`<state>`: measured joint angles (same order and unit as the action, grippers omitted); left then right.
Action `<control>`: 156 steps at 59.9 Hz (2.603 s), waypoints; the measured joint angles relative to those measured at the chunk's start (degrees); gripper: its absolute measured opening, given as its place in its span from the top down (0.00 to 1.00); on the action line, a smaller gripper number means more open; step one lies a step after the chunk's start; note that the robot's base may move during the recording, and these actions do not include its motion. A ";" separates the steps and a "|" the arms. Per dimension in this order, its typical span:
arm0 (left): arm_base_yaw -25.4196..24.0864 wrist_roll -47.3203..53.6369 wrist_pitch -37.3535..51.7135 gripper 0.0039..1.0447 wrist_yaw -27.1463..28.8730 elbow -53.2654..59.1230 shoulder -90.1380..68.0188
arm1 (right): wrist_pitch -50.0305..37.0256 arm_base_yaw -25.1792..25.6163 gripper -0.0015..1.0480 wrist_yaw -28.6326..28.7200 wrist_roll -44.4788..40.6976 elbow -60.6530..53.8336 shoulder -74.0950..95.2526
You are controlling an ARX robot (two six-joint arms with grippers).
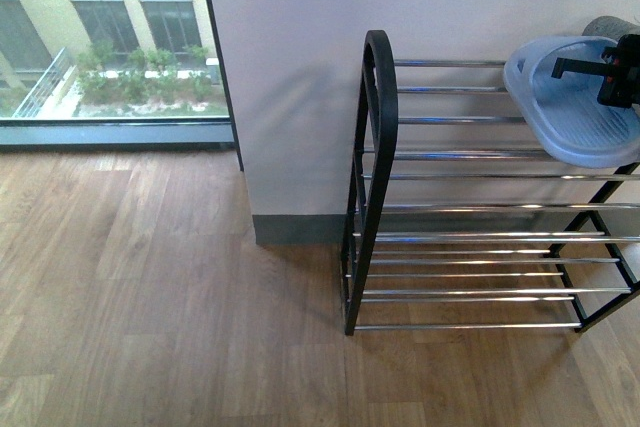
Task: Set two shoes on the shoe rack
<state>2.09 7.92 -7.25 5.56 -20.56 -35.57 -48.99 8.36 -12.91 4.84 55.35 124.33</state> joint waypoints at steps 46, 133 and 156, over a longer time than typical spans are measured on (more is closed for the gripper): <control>0.00 0.00 0.00 0.99 0.00 0.00 0.00 | -2.84 0.61 0.40 3.93 -0.17 -6.99 -5.70; 0.04 0.00 0.00 0.99 0.00 0.00 0.00 | -6.08 8.85 0.49 29.29 -3.23 -51.23 -63.84; 0.04 0.00 0.00 0.99 0.02 0.00 0.00 | 9.01 0.63 0.98 21.46 -4.57 -54.25 -82.73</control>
<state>2.13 7.92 -7.25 5.58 -20.56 -35.57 -39.99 8.99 8.56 0.27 1.10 41.60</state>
